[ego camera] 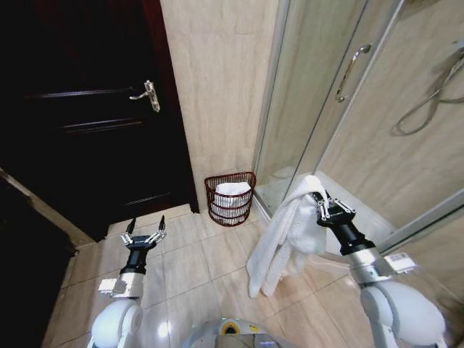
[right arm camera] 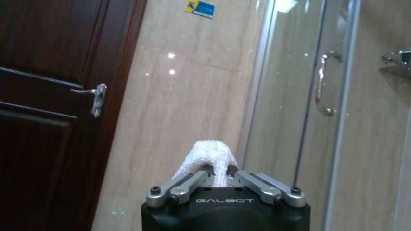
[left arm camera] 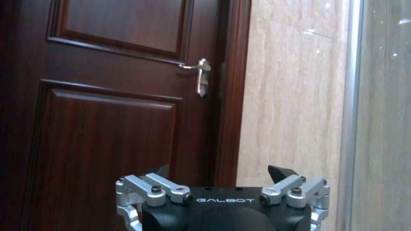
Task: Discard the used towel into the hamper.
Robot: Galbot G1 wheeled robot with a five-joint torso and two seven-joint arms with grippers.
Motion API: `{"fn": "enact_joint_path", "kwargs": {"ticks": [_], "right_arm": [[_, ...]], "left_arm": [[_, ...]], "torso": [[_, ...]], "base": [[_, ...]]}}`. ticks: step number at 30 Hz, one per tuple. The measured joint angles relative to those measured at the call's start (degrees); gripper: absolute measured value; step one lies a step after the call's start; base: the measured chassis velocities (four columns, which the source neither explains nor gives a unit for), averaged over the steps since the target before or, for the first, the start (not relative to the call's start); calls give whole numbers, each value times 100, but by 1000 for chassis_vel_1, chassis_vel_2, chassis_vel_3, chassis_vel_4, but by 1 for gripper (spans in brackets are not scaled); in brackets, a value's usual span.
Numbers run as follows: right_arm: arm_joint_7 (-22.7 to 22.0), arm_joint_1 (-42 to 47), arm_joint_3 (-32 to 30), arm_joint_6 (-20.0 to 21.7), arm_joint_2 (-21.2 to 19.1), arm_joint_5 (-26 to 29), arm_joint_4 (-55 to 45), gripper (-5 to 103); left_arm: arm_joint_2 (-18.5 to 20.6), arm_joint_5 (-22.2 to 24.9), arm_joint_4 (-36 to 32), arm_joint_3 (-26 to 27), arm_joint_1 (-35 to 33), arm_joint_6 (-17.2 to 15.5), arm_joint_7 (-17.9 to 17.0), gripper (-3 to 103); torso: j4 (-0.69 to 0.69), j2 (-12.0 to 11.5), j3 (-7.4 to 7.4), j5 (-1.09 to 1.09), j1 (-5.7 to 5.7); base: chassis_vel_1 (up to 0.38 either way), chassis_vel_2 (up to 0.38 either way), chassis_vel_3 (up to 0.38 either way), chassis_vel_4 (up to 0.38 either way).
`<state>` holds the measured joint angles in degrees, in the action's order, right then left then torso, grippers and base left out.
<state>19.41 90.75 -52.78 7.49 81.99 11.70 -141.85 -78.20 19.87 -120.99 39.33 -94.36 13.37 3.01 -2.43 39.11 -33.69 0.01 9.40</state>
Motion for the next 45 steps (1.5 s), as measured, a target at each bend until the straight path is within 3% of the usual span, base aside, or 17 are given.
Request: {"fn": "enact_joint_path", "kwargs": {"ticks": [16,32,42,45], "right_arm": [[-180,69,79,5,31,597,-58,5],[96,8,20,-150,-25,553,29,5],[92,28,23,-157,-16,503,21,5],[61,28,23,-157,-17,490,16,5]], "left_arm": [[-9,-4,-12,-17,-4,-2,5,100],[-10,-9,-14,-18,-10,-2,8,100],[-5,-9,-15,-16,-12,5,9,100],[-6,-9,-13,-16,-6,7,9,100]], "torso": [[1,347,-189,0,159],[0,742,-395,-1,343],[2,987,-535,-5,456],[-1,1059,-575,2,493]], "base": [[32,35,-41,-40],[-20,18,15,-22],[-175,164,178,-184],[-173,227,195,-176]]}}
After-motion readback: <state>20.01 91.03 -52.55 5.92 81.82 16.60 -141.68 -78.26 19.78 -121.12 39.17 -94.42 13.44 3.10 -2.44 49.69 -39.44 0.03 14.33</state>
